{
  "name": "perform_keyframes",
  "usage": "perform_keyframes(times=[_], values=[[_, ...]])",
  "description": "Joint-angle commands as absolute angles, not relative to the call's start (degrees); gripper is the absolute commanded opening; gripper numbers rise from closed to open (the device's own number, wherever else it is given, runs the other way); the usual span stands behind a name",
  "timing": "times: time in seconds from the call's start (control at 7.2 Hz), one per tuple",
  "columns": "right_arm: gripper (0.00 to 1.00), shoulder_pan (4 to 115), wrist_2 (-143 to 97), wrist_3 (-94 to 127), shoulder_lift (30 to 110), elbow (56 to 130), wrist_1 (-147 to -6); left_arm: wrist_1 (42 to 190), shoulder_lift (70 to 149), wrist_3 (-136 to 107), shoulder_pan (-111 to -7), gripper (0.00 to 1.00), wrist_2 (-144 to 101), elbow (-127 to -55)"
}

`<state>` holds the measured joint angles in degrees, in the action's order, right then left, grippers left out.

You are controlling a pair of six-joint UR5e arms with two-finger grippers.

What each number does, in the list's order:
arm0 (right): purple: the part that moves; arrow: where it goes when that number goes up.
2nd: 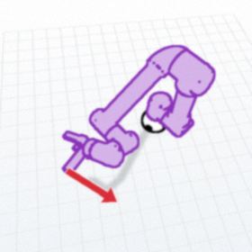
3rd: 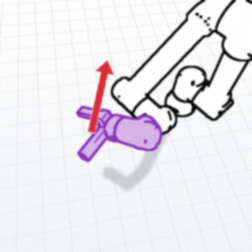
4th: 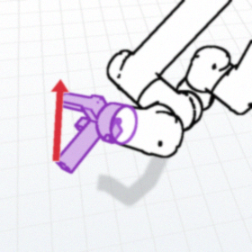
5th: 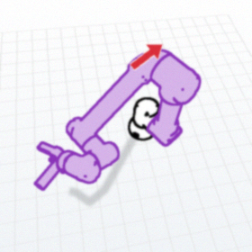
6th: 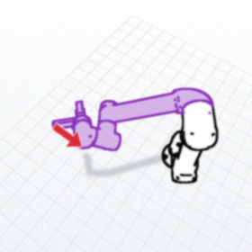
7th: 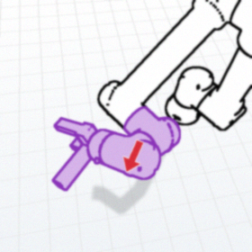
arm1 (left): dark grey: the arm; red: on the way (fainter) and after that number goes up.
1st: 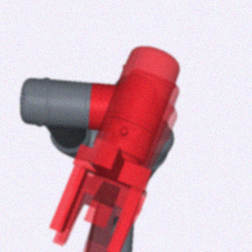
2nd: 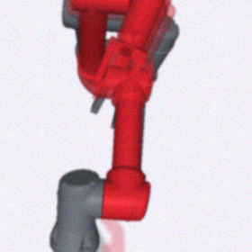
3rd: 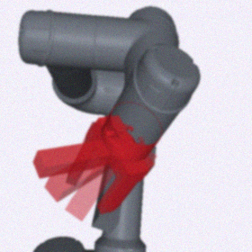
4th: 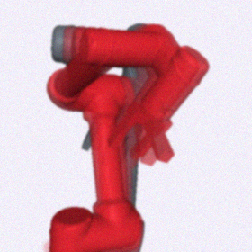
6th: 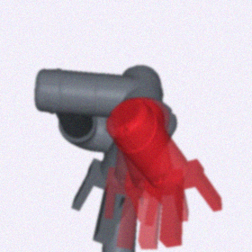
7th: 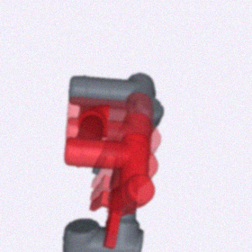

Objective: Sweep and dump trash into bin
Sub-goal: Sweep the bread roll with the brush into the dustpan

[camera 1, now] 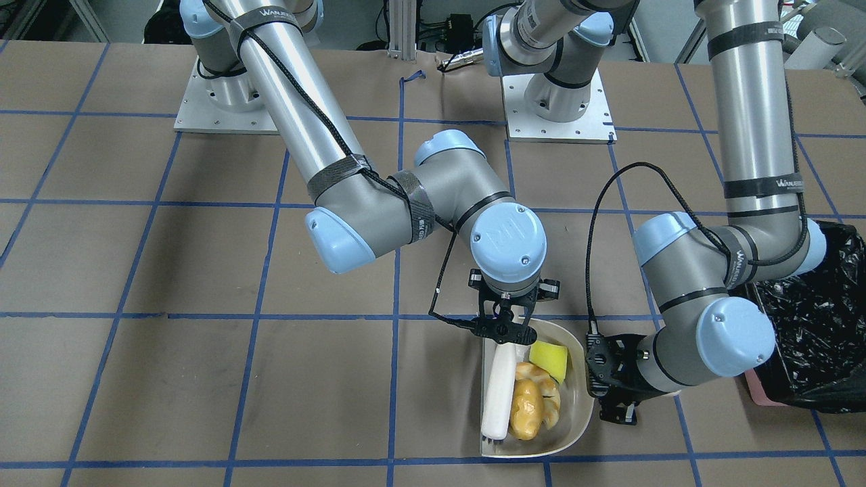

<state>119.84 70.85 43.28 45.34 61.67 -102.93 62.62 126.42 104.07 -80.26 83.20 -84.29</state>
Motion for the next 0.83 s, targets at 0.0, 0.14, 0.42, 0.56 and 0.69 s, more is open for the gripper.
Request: perform_keyframes(times=[0.0, 0.14, 0.42, 0.56, 0.69], values=[[0.00, 119.88, 70.66, 42.38, 45.26, 61.87, -103.36, 62.40, 126.74, 104.24, -80.07, 0.00, 82.97, -84.29], [0.00, 119.80, 72.40, 41.15, 45.52, 62.05, -102.75, 62.40, 126.74, 104.24, -80.07, 0.00, 82.71, -84.20], [0.00, 118.92, 76.09, 37.64, 46.31, 62.23, -98.19, 62.40, 126.74, 104.24, -79.89, 0.00, 81.66, -84.29], [0.00, 118.39, 76.37, 37.44, 46.93, 62.57, -96.52, 62.40, 126.65, 104.24, -79.89, 0.00, 81.56, -84.20], [0.00, 117.17, 76.46, 36.14, 48.33, 64.14, -96.24, 62.40, 126.65, 104.33, -79.89, 0.00, 81.39, -84.20]])
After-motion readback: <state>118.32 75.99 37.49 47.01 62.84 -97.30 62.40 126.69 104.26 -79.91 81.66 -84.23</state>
